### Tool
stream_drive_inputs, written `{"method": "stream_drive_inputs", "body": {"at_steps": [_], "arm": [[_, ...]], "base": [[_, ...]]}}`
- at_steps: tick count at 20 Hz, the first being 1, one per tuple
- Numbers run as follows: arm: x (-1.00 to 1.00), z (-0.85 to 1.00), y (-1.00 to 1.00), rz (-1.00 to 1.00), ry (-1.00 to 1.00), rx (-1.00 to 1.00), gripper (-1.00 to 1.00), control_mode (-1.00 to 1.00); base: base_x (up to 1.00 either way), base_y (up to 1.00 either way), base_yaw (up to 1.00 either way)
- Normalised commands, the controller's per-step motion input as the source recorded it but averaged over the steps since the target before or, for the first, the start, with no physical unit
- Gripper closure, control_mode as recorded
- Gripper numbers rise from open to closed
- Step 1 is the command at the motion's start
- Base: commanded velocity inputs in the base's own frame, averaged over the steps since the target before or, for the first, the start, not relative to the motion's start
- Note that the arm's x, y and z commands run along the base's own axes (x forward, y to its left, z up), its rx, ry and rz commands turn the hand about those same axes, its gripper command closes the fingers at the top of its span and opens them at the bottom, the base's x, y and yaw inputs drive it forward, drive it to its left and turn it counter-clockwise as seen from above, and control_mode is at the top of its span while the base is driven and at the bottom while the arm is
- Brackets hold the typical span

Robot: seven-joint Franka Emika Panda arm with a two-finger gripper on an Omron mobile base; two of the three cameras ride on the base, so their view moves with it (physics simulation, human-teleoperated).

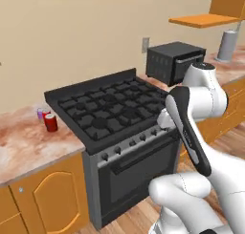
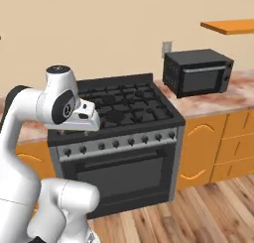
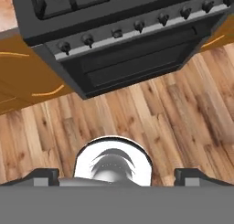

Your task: Four empty soda cans are scattered around the kitchen. Gather all the cans and cluster them next to the stove for recycling.

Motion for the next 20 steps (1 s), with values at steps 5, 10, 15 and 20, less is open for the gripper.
{"method": "stream_drive_inputs", "body": {"at_steps": [5, 10, 15, 20], "arm": [[0.0, 0.0, 0.0, 0.0, 0.0, 0.0, -1.0, 1.0], [0.0, 0.0, 0.0, 0.0, 0.0, 0.0, -1.0, 1.0], [0.0, 0.0, 0.0, 0.0, 0.0, 0.0, -1.0, 1.0], [0.0, 0.0, 0.0, 0.0, 0.0, 0.0, -1.0, 1.0]], "base": [[-0.13, 0.0, -0.95], [0.0, 0.0, -0.97], [0.03, -0.07, -0.88], [0.53, -0.18, -0.43]]}}
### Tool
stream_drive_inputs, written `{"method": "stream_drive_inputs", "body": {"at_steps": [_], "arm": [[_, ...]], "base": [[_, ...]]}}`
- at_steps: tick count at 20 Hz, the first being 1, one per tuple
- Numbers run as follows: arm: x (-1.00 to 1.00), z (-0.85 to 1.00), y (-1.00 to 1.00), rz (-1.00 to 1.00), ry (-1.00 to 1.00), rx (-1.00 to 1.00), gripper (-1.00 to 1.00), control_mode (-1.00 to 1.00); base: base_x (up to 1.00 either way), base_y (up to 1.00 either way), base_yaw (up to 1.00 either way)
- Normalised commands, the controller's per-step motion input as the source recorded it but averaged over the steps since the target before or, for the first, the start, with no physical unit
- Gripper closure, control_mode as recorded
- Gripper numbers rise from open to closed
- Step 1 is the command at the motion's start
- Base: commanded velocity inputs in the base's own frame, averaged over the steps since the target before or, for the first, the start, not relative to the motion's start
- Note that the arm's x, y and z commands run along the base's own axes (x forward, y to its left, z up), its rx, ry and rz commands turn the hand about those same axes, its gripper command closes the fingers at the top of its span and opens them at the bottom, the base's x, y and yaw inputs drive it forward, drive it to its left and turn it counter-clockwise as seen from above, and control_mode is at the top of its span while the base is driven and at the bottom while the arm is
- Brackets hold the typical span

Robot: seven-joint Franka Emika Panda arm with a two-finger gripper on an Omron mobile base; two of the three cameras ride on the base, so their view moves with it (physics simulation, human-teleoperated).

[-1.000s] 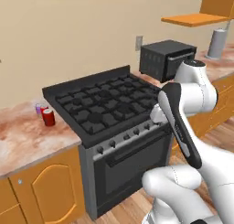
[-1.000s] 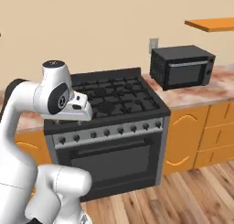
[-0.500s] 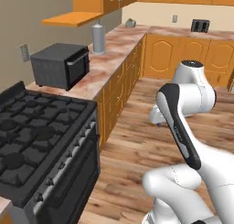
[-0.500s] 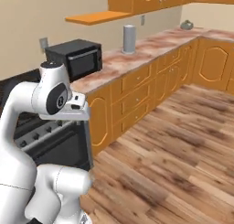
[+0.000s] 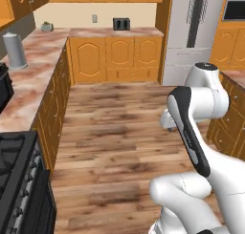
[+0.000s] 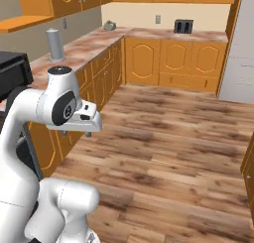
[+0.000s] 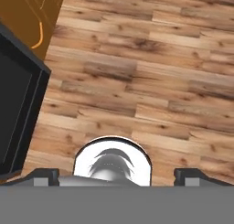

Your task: Four empty soda cans are scattered around the kitchen. Gather all the cans and cluster them next to the stove for recycling.

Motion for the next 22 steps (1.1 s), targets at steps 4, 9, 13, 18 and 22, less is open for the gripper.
{"method": "stream_drive_inputs", "body": {"at_steps": [4, 9, 13, 18, 22], "arm": [[0.0, 0.0, 0.0, 0.0, 0.0, 0.0, -1.0, 1.0], [0.0, 0.0, 0.0, 0.0, 0.0, 0.0, -1.0, 1.0], [0.0, 0.0, 0.0, 0.0, 0.0, 0.0, -1.0, 1.0], [0.0, 0.0, 0.0, 0.0, 0.0, 0.0, -1.0, 1.0], [0.0, 0.0, 0.0, 0.0, 0.0, 0.0, -1.0, 1.0]], "base": [[1.0, 0.21, -0.11], [1.0, 0.05, -0.1], [1.0, 0.0, -0.01], [1.0, 0.0, 0.0], [1.0, 0.0, 0.0]]}}
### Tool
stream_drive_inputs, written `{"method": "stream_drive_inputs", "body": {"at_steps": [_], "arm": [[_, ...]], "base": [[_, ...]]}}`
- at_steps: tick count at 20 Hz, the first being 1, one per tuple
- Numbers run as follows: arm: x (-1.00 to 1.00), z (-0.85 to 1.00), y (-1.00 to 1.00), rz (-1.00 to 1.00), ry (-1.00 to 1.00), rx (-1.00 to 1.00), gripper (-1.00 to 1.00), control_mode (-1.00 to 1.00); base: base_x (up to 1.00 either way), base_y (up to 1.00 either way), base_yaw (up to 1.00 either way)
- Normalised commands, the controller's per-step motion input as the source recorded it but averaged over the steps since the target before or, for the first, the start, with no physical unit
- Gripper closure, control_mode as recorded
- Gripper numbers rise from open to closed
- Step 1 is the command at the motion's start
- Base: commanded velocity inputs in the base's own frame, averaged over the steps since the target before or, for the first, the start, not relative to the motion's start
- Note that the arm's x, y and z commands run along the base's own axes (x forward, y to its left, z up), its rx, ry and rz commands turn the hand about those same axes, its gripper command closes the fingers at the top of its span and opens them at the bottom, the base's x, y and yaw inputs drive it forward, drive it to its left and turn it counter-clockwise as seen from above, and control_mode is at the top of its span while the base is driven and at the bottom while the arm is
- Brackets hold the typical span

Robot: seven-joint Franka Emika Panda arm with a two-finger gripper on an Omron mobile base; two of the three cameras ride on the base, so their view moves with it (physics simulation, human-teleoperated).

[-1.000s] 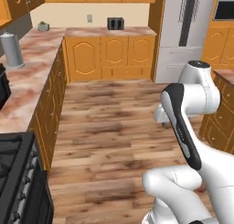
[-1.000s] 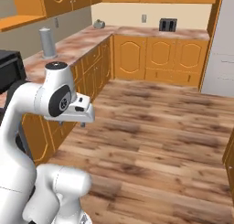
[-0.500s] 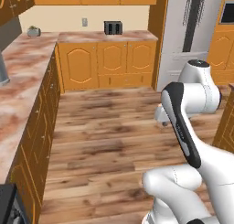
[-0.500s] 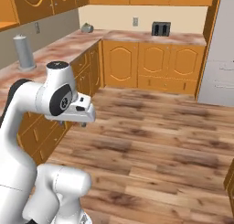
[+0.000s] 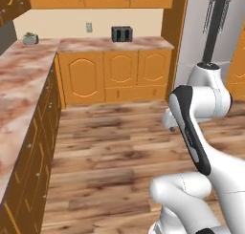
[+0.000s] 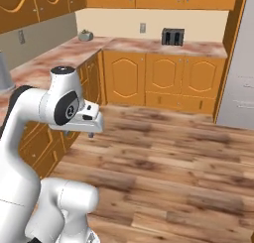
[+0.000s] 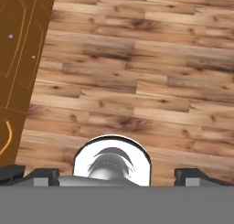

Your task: Four empty soda cans are scattered around the kitchen. Gather all the cans and cluster them next to the stove for recycling.

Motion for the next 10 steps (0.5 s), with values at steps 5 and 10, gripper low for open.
{"method": "stream_drive_inputs", "body": {"at_steps": [5, 10], "arm": [[0.0, 0.0, 0.0, 0.0, 0.0, 0.0, -1.0, 1.0], [0.0, 0.0, 0.0, 0.0, 0.0, 0.0, -1.0, 1.0]], "base": [[1.0, -0.16, 0.0], [1.0, -0.13, -0.07]]}}
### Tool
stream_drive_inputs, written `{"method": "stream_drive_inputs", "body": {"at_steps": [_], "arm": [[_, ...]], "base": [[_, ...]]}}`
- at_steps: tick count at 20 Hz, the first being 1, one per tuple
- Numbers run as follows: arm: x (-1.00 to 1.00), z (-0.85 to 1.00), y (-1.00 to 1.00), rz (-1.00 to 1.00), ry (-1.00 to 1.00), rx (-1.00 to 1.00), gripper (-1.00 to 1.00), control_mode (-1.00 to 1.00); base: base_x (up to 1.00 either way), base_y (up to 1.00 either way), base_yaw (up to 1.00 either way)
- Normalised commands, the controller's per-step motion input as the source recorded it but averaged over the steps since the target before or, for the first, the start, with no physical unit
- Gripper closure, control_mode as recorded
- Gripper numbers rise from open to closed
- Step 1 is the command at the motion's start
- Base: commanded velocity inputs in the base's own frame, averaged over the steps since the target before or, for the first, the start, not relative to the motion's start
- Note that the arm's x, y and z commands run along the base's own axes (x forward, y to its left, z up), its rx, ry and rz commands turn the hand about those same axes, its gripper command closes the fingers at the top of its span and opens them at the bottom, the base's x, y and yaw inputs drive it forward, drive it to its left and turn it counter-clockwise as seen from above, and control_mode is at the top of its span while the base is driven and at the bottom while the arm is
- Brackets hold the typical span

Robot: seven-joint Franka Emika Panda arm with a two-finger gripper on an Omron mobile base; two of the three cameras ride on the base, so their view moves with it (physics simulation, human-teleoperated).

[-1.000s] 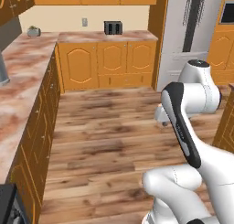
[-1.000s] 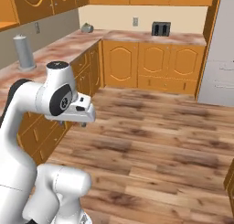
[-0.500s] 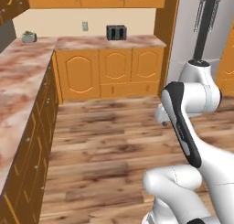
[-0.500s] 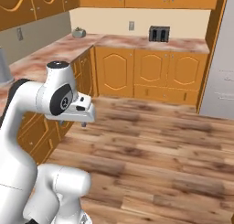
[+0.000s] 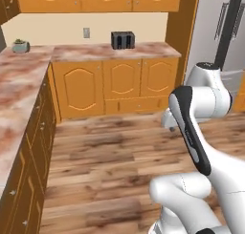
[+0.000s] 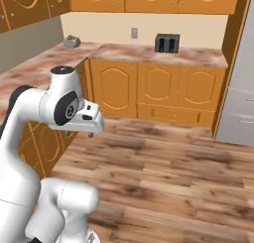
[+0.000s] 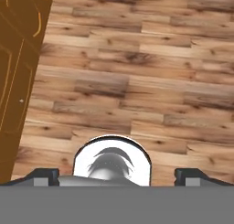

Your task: Four empty soda cans are scattered around the kitchen. Gather all the cans and cluster them next to the stove for recycling.

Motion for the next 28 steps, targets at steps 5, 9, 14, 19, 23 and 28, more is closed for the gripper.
{"method": "stream_drive_inputs", "body": {"at_steps": [5, 9, 14, 19, 23, 28], "arm": [[0.0, 0.0, 0.0, 0.0, 0.0, 0.0, -1.0, 1.0], [0.0, 0.0, 0.0, 0.0, 0.0, 0.0, -1.0, 1.0], [0.0, 0.0, 0.0, 0.0, 0.0, 0.0, -1.0, 1.0], [0.0, 0.0, 0.0, 0.0, 0.0, 0.0, -1.0, 1.0], [0.0, 0.0, 0.0, 0.0, 0.0, 0.0, -1.0, 1.0], [0.0, 0.0, 0.0, 0.0, 0.0, 0.0, -1.0, 1.0]], "base": [[0.92, 0.05, -0.54], [0.84, 0.19, -0.65], [0.81, 0.35, -0.67], [0.21, 0.33, -0.89], [0.16, 0.3, -0.91], [0.87, 0.86, -0.63]]}}
